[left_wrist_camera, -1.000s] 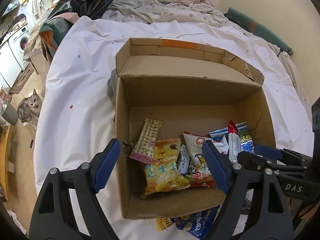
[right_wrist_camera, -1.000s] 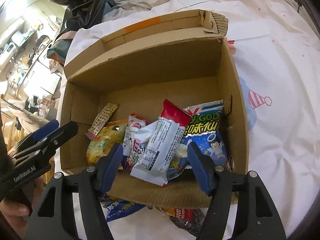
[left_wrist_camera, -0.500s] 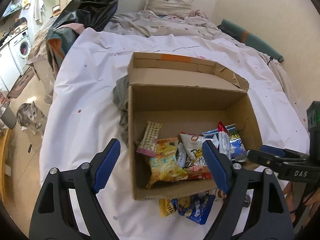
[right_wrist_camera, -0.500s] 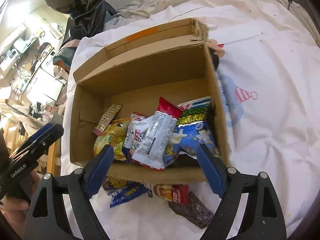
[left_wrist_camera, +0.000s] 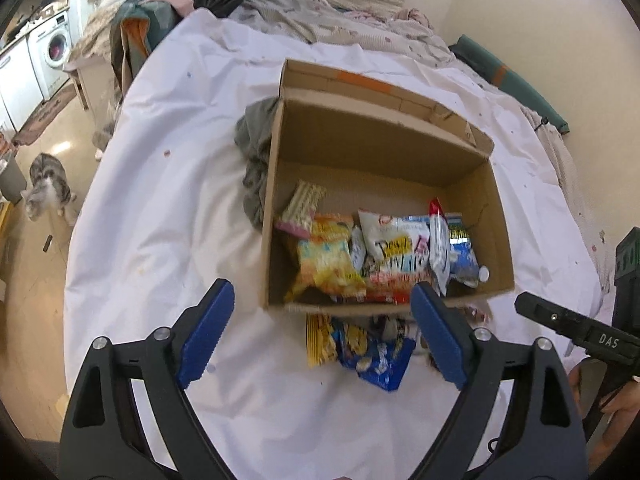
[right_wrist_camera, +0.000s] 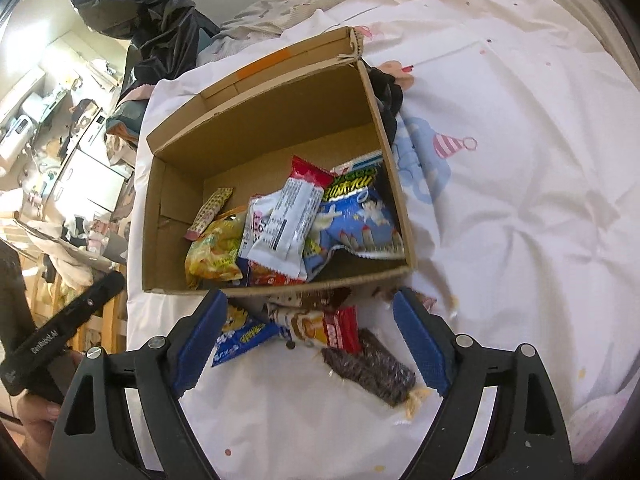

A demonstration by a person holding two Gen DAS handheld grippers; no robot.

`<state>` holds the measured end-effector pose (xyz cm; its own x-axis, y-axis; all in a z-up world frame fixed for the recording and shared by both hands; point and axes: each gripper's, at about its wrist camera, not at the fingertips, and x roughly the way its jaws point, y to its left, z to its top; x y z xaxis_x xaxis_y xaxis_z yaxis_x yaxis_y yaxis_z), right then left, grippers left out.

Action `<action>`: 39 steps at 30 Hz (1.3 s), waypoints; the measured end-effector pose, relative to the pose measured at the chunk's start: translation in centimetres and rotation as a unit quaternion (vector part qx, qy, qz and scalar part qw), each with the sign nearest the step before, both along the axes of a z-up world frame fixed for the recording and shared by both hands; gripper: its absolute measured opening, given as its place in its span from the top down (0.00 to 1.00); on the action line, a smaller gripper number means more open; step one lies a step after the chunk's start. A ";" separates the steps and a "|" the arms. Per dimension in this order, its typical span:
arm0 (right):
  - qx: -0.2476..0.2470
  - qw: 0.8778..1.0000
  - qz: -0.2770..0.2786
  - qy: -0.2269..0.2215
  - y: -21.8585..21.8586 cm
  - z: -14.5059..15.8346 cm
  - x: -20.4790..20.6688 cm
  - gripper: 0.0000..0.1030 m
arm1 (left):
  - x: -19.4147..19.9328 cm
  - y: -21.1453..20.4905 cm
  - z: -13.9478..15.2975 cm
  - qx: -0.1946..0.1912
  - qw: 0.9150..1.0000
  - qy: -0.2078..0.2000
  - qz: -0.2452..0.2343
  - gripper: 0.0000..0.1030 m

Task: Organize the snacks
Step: 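Grasp the yellow-and-blue chip bag with the left tool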

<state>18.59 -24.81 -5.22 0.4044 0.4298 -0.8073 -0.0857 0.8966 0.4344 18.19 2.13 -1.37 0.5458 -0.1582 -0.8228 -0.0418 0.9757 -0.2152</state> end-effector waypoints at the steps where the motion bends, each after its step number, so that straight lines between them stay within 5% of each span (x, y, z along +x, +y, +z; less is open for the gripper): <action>1: 0.002 1.000 -0.003 0.001 -0.2 -0.1 -0.3 0.15 | -0.1 0.0 -0.1 0.001 1.000 0.003 0.001 0.15; 10: 0.019 0.999 -0.036 0.022 -2.2 -1.2 -1.4 0.15 | 0.2 2.4 -2.8 -0.037 0.996 0.063 0.048 0.15; 18: 0.039 0.996 -0.066 0.042 -4.0 -2.0 -1.3 0.15 | 0.9 -2.3 -7.5 -0.065 0.989 0.136 -0.003 0.15; 24: 0.025 0.997 -0.070 0.034 -4.2 -2.0 -1.1 0.15 | 2.2 -3.8 -11.4 -0.097 0.979 0.179 0.021 0.15; 28: 0.013 0.997 -0.066 0.038 -4.0 -2.3 -0.9 0.15 | 2.3 -3.8 -13.1 -0.107 0.972 0.206 0.039 0.43; 30: 0.007 0.997 -0.064 0.039 -3.8 -2.4 -0.9 0.15 | 2.0 -4.0 -13.1 -0.083 0.973 0.213 0.034 0.72; 39: 0.025 0.996 -0.050 0.065 -2.9 -3.4 -0.6 0.15 | -1.6 -4.0 -9.1 -0.068 0.973 0.222 -0.015 0.80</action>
<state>17.96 -27.76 -8.61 0.3395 0.4332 -0.8349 0.0626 0.8753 0.4796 16.60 -1.90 -10.43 0.1348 -0.2925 -0.9467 -0.1329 0.9415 -0.3098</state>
